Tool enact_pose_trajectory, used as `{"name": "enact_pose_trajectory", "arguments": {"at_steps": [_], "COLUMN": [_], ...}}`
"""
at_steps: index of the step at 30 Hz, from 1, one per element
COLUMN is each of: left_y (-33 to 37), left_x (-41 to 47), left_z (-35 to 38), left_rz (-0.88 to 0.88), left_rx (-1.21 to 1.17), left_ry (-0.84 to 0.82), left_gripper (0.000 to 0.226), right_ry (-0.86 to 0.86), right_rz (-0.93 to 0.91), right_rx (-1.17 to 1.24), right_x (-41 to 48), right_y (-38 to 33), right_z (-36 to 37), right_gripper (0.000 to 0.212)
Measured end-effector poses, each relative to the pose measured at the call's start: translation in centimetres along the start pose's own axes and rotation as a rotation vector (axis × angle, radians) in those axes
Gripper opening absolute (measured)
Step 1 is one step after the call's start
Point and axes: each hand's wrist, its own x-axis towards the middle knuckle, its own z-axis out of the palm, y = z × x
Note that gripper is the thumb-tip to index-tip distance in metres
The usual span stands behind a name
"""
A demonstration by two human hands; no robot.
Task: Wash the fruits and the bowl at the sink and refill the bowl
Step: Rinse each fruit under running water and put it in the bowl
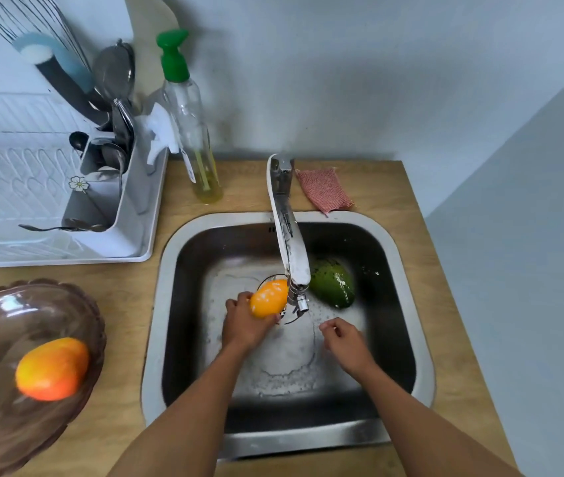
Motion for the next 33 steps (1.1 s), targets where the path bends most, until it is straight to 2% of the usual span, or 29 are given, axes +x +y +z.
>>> {"name": "enact_pose_trajectory", "arguments": {"at_steps": [5,11,15,18,21,26,29,33], "left_y": [-0.3,0.0,-0.7,-1.0,-1.2,-0.8,-0.5,-0.3], "left_x": [-2.6,-3.9,-3.8,-4.0,-4.2,-4.7,-4.7,-4.5], "left_z": [1.7,2.0,1.0,0.0,-0.8,-1.0,-0.5,-0.2], "left_rz": [0.058,0.111,0.103,0.044,-0.133,-0.313,-0.305,-0.158], "left_rx": [-0.069,-0.104,-0.160,-0.317,-0.509,-0.567,-0.672,-0.775], "left_ry": [-0.068,-0.151,-0.206,-0.283,-0.313,-0.444,-0.407,-0.360], "left_gripper": [0.076,0.078,0.081,0.066,0.041,0.056,0.045,0.031], "right_ry": [-0.054,-0.117,-0.137,-0.125,-0.143,-0.179,-0.198,-0.189], "right_rz": [0.093,0.168,0.138,0.126,0.160,0.159,0.142,0.198], "right_rx": [0.174,0.495,0.502,0.497,0.532,0.579,0.607,0.677], "right_x": [-0.1,-0.6,-0.5,-0.2,-0.1,-0.3,-0.5,-0.7], "right_y": [-1.5,-3.5,-3.7,-3.8,-3.9,-4.0,-4.2,-4.4], "right_z": [1.3,1.8,2.2,2.9,3.4,3.0,2.7,2.2], "right_gripper": [0.025,0.022,0.037,0.037,0.036,0.034,0.035,0.034]}}
